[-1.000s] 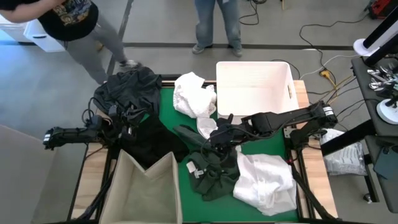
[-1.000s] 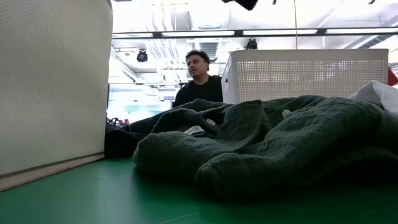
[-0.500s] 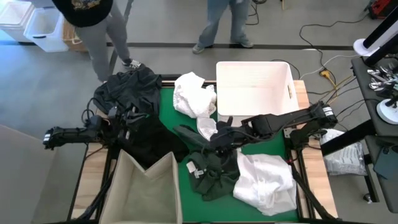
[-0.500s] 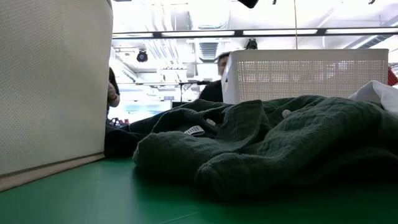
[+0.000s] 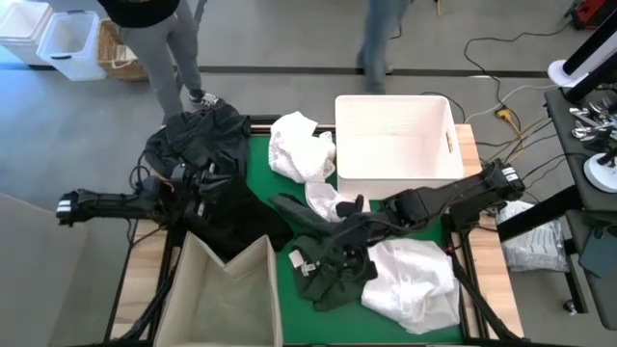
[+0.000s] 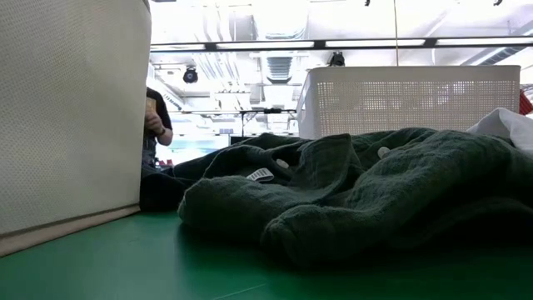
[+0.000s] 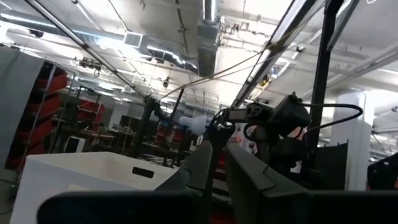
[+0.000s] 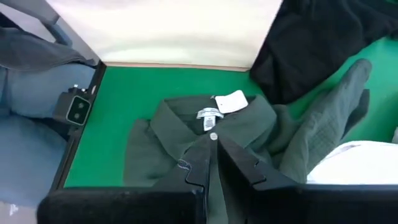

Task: Sort clothes
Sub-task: Put the green polo shirt into the top right white bin

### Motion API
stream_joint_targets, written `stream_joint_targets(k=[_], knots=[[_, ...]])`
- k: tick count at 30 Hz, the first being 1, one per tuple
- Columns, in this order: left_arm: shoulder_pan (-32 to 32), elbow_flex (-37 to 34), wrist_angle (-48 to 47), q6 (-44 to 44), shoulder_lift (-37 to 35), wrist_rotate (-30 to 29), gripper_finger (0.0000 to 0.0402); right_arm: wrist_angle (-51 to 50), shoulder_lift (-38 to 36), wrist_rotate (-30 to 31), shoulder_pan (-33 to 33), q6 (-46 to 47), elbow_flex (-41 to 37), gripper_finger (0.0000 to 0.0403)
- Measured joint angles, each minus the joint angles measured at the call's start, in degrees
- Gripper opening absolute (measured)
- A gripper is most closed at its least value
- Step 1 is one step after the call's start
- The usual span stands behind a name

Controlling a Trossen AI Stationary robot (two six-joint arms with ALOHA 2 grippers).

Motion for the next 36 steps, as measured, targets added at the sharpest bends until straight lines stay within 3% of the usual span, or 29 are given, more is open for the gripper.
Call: stream_joint_targets(k=[5, 15, 29, 36], knots=[[0.0, 7.3, -0.2, 3.1, 7.9, 3.3, 0.0025, -1.6, -0.1, 0.0, 0.0, -0.7, 0.0, 0.0023], [0.0, 16.5, -13.3, 7.5, 15.6, 3.8, 0.0025, -2.0, -0.1, 0.7, 2.7, 1.2, -0.9, 0.0023], [0.0, 17.8, -15.8, 9.5, 16.9, 3.9, 0.0025, -1.3, 0.1, 6.8, 4.5, -1.5, -1.0, 0.0023], [0.0, 17.8, -16.1, 9.6, 16.6, 3.7, 0.0025, -0.8, 4.1, 9.2, 4.5, -2.4, -1.2, 0.0023]])
